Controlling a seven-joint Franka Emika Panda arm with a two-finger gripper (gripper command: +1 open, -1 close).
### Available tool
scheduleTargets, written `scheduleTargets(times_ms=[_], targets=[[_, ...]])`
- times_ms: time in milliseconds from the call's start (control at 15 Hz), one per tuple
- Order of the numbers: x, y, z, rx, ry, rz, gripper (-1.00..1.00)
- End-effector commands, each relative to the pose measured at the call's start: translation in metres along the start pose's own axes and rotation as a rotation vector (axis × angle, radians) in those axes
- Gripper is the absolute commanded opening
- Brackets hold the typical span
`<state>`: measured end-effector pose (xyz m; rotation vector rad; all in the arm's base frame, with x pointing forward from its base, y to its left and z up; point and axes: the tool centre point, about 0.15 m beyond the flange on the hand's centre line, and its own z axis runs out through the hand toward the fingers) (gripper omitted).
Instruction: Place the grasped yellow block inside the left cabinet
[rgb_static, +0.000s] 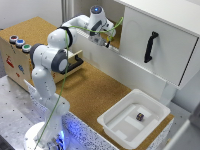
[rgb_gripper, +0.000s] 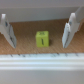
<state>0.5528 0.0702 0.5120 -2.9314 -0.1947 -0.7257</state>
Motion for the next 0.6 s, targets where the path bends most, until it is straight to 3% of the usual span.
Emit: scheduleTargets(times_ms=[0, 533], targets=[[-0.091, 0.071, -0.001, -0.023, -0.063, 0.046, 1.0], [-0.195, 0.243, -0.01, -0.312, -0.174, 0.362, 1.0]])
